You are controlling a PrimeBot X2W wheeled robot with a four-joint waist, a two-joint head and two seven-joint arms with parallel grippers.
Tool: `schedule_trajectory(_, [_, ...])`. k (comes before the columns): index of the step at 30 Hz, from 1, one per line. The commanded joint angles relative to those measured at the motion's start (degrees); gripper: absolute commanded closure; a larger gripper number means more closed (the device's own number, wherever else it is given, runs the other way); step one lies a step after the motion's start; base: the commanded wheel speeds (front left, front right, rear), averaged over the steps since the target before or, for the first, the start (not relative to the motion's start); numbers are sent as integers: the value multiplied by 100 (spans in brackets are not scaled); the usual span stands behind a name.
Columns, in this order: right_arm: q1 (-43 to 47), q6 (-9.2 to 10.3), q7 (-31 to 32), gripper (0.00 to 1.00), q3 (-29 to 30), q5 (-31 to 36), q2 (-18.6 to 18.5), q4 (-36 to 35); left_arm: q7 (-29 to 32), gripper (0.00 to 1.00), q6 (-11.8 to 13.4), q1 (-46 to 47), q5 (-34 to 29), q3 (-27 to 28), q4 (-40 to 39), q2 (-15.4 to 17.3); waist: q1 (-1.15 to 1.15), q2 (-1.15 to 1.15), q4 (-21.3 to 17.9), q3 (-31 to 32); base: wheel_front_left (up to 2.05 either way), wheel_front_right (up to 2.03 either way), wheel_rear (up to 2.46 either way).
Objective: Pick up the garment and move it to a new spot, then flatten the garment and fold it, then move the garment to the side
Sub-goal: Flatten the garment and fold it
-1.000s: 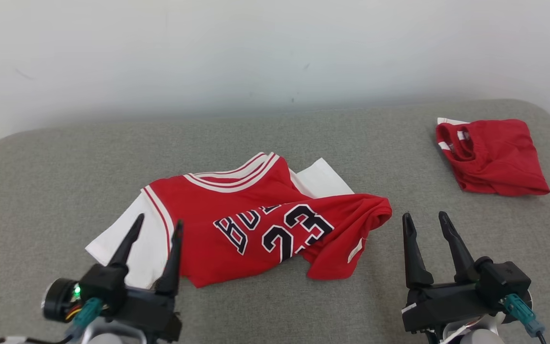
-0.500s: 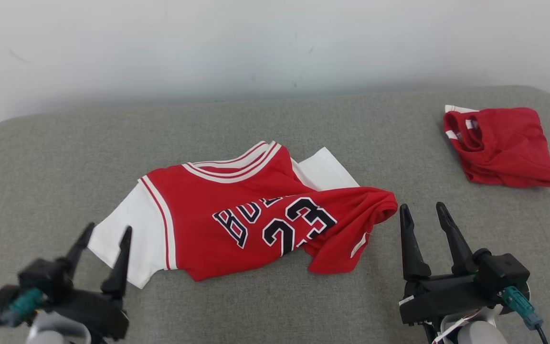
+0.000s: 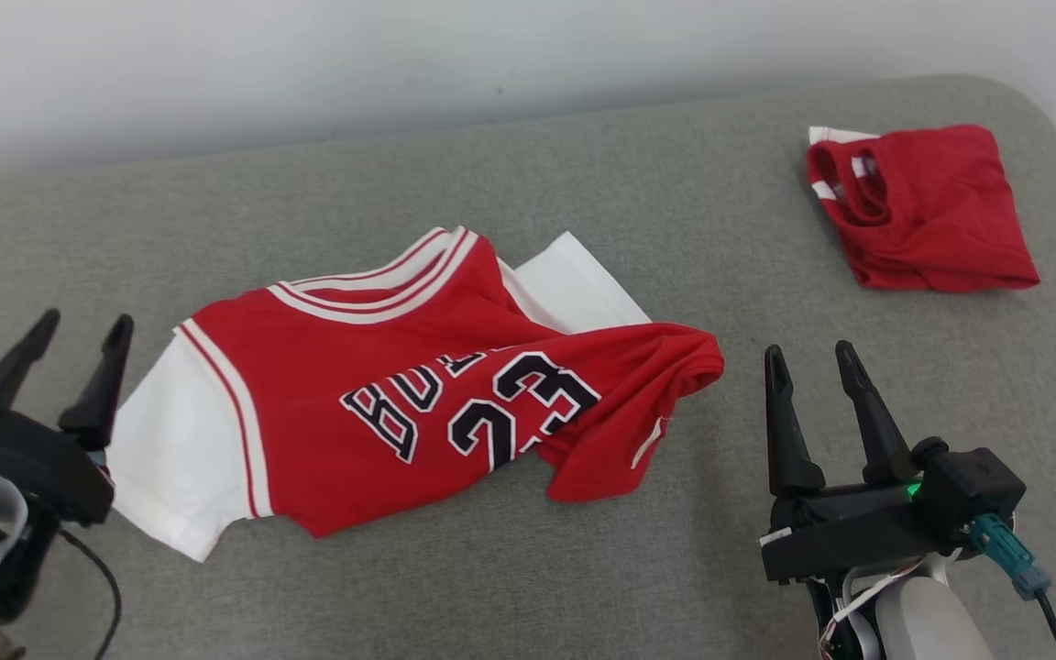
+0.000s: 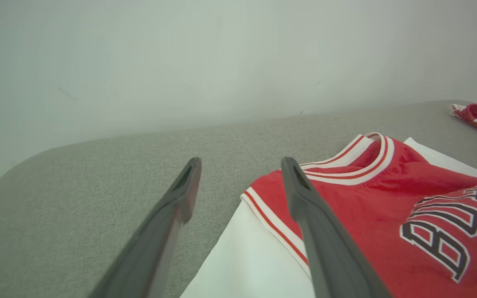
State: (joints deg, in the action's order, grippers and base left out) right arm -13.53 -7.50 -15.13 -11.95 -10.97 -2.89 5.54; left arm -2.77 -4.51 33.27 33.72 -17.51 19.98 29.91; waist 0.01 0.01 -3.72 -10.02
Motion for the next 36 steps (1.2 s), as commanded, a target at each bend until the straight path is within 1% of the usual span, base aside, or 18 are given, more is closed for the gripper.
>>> schedule_trajectory(1, [-70,1,-15,0,-24,-54,4,-30,64,0,-60,154,80,-16,137,78,-1,-1,-267,-273,0,0,0])
schedule_trajectory(7, [-174,1,-15,0,-72,-104,5,-71,181,0,-187,592,162,-148,683,160,-1,-1,-551,-530,0,0,0])
schedule_trajectory(8, [-204,1,-15,0,-85,-118,5,-84,201,0,-223,683,143,-225,889,203,-1,-1,-637,-589,0,0,0])
schedule_trajectory(12, [-208,1,-15,0,-79,-141,5,-103,225,0,-255,820,162,-318,1304,259,-1,-1,-748,-676,0,0,0])
schedule_trajectory(20, [-223,1,-15,0,-97,-129,6,-123,170,0,-282,977,319,-575,1825,279,-1,-1,-808,-744,0,0,0])
schedule_trajectory(24, [-250,1,-15,0,-130,-93,5,-108,158,0,-286,1079,408,-708,2034,236,-1,-1,-806,-765,0,0,0])
schedule_trajectory(25, [-256,1,-15,0,-133,-81,5,-108,148,8,-287,1098,462,-746,2066,213,-1,-1,-801,-765,0,0,0])
schedule_trajectory(26, [-257,1,-15,0,-130,-73,5,-107,156,77,-288,1105,525,-801,2078,172,-1,-1,-792,-763,0,0,0])
schedule_trajectory(27, [-256,1,-15,0,-128,-59,5,-108,160,100,-288,1114,547,-846,2078,164,-1,-1,-779,-762,0,0,0])
schedule_trajectory(36, [-303,1,-15,0,-135,-18,5,-56,-5,100,-290,1175,860,-1135,2143,216,-1,-1,-644,-726,0,0,0])
